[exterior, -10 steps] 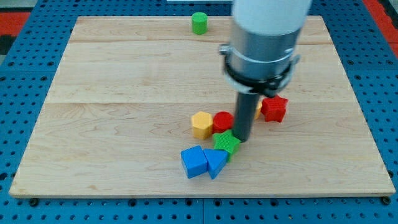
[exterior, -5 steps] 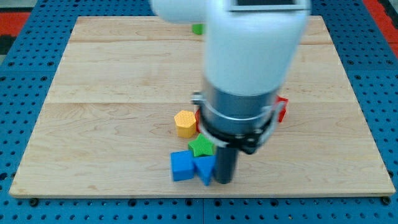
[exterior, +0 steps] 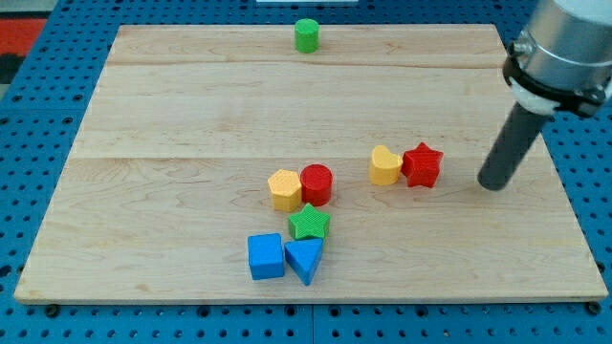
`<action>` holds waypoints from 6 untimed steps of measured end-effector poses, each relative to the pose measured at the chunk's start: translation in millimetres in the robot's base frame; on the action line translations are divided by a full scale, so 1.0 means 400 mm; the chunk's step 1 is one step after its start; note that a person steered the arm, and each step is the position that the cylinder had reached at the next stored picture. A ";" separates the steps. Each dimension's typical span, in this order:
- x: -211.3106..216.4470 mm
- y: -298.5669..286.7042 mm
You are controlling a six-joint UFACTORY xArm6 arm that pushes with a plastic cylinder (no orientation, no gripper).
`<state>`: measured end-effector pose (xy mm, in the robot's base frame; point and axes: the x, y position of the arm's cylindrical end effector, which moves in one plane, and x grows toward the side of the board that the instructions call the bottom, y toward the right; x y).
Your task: Push red star into the yellow heart
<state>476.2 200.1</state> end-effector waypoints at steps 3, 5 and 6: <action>-0.066 -0.487; -0.254 -0.401; -0.282 -0.486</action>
